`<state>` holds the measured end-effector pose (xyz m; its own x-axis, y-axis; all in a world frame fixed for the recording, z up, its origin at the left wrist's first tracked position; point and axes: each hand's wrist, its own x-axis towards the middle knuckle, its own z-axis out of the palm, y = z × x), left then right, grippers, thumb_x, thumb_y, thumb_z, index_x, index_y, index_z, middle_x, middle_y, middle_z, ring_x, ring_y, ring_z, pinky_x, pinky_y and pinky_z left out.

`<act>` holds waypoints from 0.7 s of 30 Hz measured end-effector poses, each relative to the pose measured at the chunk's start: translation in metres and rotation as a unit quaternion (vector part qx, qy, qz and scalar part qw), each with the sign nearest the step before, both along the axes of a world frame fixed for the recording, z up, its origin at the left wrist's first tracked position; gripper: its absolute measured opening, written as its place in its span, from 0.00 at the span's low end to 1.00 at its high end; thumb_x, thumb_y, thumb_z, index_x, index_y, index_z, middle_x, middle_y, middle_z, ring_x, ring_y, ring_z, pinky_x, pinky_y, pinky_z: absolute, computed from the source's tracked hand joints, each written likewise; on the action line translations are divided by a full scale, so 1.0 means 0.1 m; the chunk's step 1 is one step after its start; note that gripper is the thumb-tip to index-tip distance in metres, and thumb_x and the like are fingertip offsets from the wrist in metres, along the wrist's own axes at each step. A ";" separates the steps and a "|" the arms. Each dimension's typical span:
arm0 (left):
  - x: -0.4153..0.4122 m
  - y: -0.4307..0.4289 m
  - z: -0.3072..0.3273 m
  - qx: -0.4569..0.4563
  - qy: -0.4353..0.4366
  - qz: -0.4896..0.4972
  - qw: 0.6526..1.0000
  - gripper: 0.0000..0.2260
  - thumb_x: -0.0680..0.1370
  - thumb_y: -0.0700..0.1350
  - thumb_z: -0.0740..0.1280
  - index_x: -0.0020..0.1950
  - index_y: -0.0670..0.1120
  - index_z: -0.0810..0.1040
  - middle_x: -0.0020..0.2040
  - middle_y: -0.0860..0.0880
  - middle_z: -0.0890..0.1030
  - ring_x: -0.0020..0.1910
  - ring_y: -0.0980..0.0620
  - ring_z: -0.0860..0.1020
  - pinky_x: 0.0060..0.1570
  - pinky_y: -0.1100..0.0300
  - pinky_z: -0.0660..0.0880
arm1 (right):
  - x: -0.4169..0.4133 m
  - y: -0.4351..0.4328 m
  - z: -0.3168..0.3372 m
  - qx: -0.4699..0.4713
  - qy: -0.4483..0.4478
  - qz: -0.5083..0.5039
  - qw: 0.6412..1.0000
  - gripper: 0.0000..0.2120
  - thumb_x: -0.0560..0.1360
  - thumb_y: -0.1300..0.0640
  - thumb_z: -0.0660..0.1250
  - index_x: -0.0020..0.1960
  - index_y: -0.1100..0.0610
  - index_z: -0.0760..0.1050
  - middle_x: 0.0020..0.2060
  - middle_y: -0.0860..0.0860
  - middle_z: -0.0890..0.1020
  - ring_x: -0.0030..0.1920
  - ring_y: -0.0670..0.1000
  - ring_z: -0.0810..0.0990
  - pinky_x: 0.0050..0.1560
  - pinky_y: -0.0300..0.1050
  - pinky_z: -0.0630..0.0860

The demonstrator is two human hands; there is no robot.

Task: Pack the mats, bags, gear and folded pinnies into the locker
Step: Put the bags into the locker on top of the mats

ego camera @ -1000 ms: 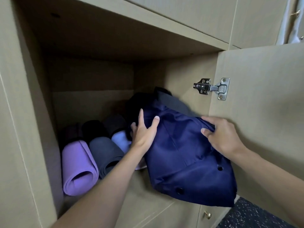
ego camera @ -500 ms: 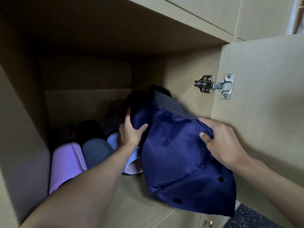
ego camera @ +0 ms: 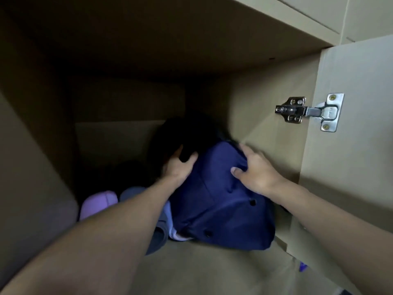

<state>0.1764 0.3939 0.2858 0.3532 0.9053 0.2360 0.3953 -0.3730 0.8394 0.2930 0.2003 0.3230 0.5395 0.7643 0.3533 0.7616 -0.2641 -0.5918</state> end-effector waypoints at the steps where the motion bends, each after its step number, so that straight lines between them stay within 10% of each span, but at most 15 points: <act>1: -0.04 -0.11 -0.18 -0.021 -0.006 -0.008 1.000 0.34 0.75 0.70 0.62 0.78 0.58 0.63 0.76 0.45 0.66 0.73 0.40 0.67 0.72 0.46 0.66 | 0.01 -0.01 -0.09 0.009 0.027 0.001 1.000 0.36 0.78 0.52 0.68 0.80 0.52 0.54 0.72 0.57 0.67 0.71 0.58 0.69 0.73 0.48 0.64; 10: -0.25 -0.78 -0.53 0.085 0.035 0.000 0.996 0.32 0.75 0.70 0.61 0.77 0.62 0.61 0.78 0.45 0.62 0.76 0.44 0.63 0.74 0.46 0.62 | -0.14 -0.41 -0.53 0.108 0.097 0.045 0.988 0.48 0.69 0.54 0.78 0.79 0.47 0.53 0.72 0.45 0.67 0.71 0.47 0.67 0.68 0.40 0.65; 15: -0.31 -0.98 -0.50 0.098 0.022 -0.023 0.995 0.35 0.70 0.70 0.67 0.76 0.65 0.63 0.81 0.50 0.50 0.78 0.43 0.54 0.76 0.46 0.57 | -0.13 -0.27 -0.59 0.175 0.087 0.032 0.980 0.43 0.71 0.66 0.75 0.78 0.48 0.59 0.67 0.47 0.69 0.62 0.40 0.66 0.52 0.17 0.60; 21: -0.26 -0.97 -0.59 0.185 -0.076 0.001 0.980 0.40 0.67 0.69 0.69 0.77 0.65 0.60 0.81 0.50 0.48 0.78 0.45 0.53 0.75 0.46 0.59 | -0.03 0.26 -0.12 0.263 -0.010 0.038 0.964 0.32 0.73 0.71 0.70 0.74 0.54 0.67 0.63 0.48 0.71 0.60 0.39 0.69 0.57 0.17 0.58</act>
